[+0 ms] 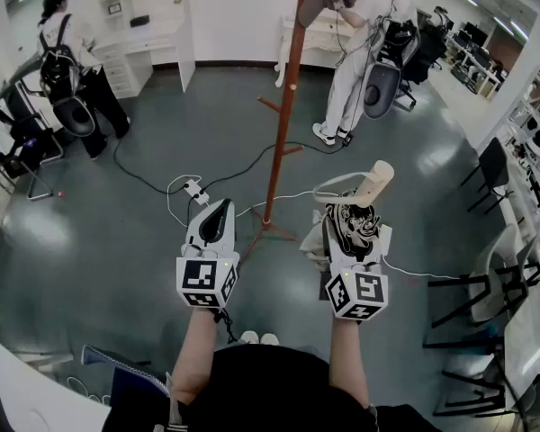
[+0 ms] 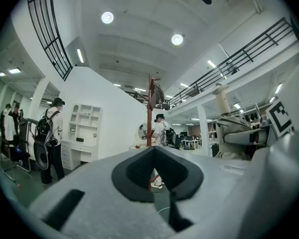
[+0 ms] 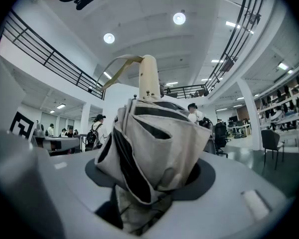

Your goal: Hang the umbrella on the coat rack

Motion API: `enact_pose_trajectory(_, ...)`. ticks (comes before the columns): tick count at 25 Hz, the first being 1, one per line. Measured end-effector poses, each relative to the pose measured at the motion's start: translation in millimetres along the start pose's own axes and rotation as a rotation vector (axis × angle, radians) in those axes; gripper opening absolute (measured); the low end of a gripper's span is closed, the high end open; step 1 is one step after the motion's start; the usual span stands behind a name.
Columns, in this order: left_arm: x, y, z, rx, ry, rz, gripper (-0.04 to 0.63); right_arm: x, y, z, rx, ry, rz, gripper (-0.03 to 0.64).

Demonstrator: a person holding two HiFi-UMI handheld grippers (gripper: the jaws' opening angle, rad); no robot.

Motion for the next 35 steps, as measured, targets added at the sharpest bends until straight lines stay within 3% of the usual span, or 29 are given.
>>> enact_pose_trajectory(35, -18.9, 26.4, 11.3, -0.014, 0.063, 0.001, 0.006, -6.5, 23.1, 9.7, 0.007, 0.013, 0.051, 0.285)
Point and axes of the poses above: the fingertips, and each gripper's own axes: z forward along the fingers, x to its right, y out of its underside, the point moved 4 cm from there along -z, backward along the fingers, and after that the axes turned 15 degrees about z, right-handed, at the moved point
